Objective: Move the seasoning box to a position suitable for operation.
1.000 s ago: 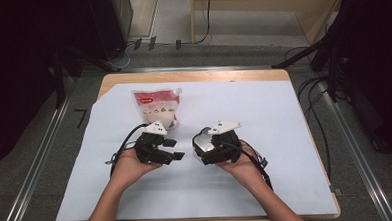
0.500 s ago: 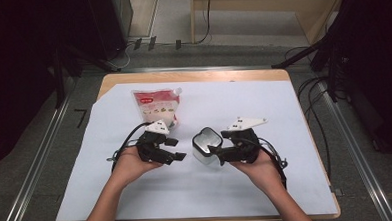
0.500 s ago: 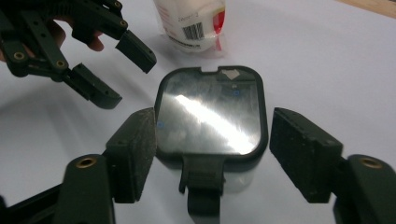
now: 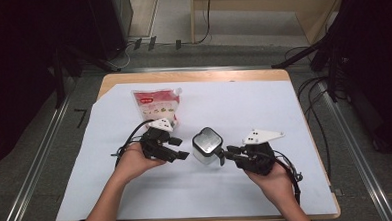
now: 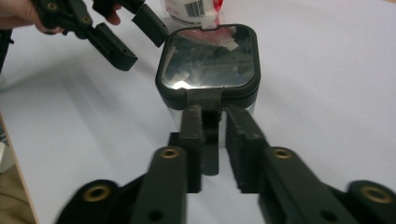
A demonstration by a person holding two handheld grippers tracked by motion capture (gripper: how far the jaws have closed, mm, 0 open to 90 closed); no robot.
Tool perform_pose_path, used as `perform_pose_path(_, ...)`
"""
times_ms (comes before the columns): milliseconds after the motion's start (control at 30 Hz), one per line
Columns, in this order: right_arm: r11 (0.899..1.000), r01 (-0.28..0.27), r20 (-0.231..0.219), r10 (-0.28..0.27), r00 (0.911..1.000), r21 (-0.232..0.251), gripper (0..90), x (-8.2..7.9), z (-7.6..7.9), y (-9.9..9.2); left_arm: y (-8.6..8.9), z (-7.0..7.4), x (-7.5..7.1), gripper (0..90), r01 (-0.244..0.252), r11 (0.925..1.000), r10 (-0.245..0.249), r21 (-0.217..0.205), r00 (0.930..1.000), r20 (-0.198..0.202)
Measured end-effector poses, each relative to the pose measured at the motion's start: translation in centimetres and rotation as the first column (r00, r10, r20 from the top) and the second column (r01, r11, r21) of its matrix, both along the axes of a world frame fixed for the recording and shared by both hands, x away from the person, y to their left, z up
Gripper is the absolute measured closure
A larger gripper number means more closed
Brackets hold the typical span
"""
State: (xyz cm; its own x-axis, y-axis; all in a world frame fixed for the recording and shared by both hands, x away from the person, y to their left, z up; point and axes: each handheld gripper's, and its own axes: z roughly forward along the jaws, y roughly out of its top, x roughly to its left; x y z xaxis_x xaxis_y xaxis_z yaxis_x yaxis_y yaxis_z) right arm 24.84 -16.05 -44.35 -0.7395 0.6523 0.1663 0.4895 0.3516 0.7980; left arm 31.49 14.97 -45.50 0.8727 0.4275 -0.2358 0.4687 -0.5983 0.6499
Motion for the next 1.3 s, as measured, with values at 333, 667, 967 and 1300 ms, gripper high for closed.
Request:
perform_pose_path(333, 0.998, -0.060, -0.067, 0.059, 0.9960, -0.002, 90.0, -1.7, -2.2, 1.1, -0.4, -0.3, 0.7, 32.8, 0.033, 0.9987, -0.034, -0.038, 0.9994, -0.012)
perform_pose_path(667, 0.996, -0.092, -0.129, 0.090, 0.9876, -0.015, 90.0, -1.0, -4.4, 3.1, -1.0, -0.6, 1.0, 33.7, 0.046, 0.9984, -0.047, -0.032, 0.9986, -0.023)
perform_pose_path(967, 0.998, -0.061, -0.121, 0.057, 0.9910, -0.028, 90.0, -0.1, -4.7, 2.4, -1.3, -0.5, 0.7, 33.9, 0.033, 0.9994, -0.032, -0.015, 0.9993, 0.016)
perform_pose_path(1300, 0.999, -0.030, -0.131, 0.026, 0.9911, -0.027, 90.0, 0.9, -4.8, 0.9, -1.5, -0.3, 0.4, 34.5, 0.033, 0.9995, -0.033, -0.005, 0.9988, 0.038)
